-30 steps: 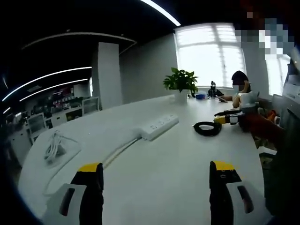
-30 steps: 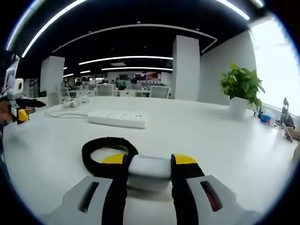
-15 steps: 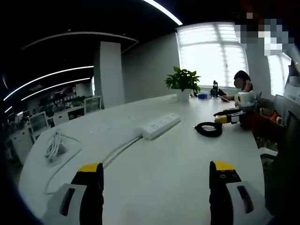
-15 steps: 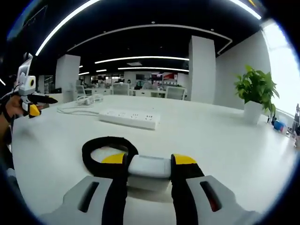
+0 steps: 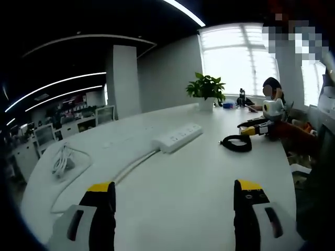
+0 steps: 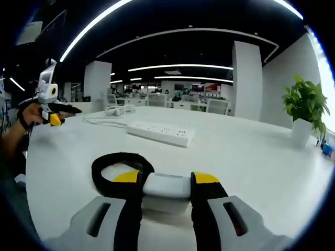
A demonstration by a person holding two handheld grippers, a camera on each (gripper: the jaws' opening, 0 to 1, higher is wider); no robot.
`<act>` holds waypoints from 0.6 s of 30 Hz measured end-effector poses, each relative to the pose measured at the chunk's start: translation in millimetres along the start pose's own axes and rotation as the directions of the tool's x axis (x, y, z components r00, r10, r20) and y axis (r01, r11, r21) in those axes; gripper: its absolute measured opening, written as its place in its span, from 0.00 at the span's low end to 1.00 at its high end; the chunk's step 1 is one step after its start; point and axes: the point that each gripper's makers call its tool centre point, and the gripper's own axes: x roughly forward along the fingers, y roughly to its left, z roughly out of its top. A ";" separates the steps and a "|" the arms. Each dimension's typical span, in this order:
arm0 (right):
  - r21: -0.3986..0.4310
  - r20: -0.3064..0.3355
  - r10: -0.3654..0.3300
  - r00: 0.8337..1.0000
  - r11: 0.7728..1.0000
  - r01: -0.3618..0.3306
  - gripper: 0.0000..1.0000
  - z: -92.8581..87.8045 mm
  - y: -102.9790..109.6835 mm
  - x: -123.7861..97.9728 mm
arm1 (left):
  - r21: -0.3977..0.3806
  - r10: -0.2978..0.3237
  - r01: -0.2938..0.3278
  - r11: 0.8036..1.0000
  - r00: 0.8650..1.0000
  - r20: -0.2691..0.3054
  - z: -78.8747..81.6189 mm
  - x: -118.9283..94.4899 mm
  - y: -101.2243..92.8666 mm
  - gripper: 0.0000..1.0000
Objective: Straighten the power strip on the desk, plug the charger into it
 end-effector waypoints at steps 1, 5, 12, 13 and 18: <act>0.000 0.001 0.008 1.000 1.000 -0.008 0.35 0.1 -0.1 0.3 | 0.000 0.000 0.000 1.000 1.000 -0.001 -0.2 0.6 -0.4 0.96; -0.005 0.000 0.033 0.999 0.999 -0.033 0.35 0.3 0.2 1.7 | -0.001 0.004 -0.004 1.000 1.000 -0.006 -1.1 2.0 -0.1 0.96; -0.019 0.003 0.085 0.996 0.996 -0.085 0.35 0.6 0.8 3.5 | -0.001 0.004 -0.004 1.000 1.000 -0.009 -1.4 3.9 -1.7 0.96; -0.020 0.004 0.094 0.996 0.995 -0.094 0.35 0.6 1.4 3.4 | -0.002 0.004 -0.004 1.000 1.000 -0.010 -1.8 4.1 -1.9 0.96; -0.032 0.008 0.143 0.990 0.989 -0.142 0.35 0.4 3.1 3.0 | -0.001 0.008 -0.008 1.000 1.000 -0.015 -3.4 4.4 -1.7 0.96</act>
